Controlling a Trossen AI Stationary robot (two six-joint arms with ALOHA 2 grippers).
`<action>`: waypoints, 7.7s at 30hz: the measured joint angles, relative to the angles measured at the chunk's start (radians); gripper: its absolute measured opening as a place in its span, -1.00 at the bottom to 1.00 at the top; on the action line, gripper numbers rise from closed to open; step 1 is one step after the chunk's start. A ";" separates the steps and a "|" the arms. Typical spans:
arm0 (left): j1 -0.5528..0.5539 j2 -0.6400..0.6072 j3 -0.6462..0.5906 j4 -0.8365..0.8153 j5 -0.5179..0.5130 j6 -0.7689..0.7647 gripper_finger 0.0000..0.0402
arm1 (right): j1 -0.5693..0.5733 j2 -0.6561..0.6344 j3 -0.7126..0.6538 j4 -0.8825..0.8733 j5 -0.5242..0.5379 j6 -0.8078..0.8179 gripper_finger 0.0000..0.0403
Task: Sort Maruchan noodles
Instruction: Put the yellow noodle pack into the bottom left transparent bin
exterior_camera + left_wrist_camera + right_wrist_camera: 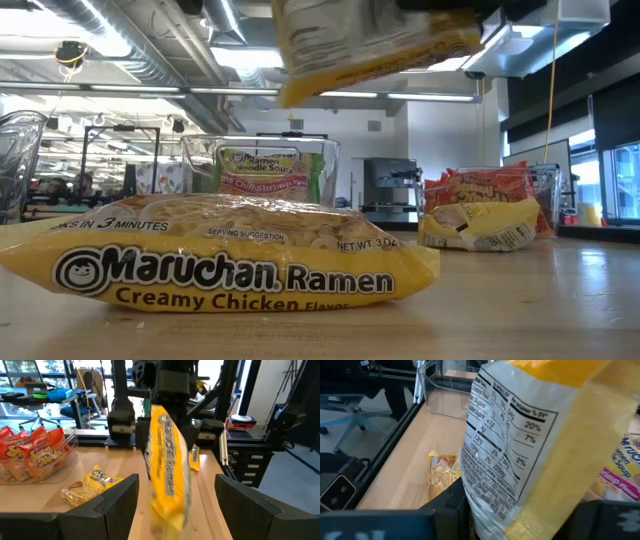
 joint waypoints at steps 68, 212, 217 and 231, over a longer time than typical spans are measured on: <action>0.038 0.036 -0.002 -0.129 0.015 -0.082 -0.37 | -0.051 0.046 0.000 -0.018 -0.059 0.037 0.48; 0.311 0.168 0.000 0.297 -0.036 -0.865 0.16 | -0.148 0.031 0.055 0.051 0.820 -1.355 -0.45; 0.313 0.168 0.000 0.317 -0.076 -0.853 0.16 | -0.141 0.031 0.055 0.089 0.823 -1.357 -0.45; 0.303 0.168 0.000 0.334 -0.067 -0.782 0.16 | -0.156 0.041 0.055 0.199 0.859 -1.335 -0.45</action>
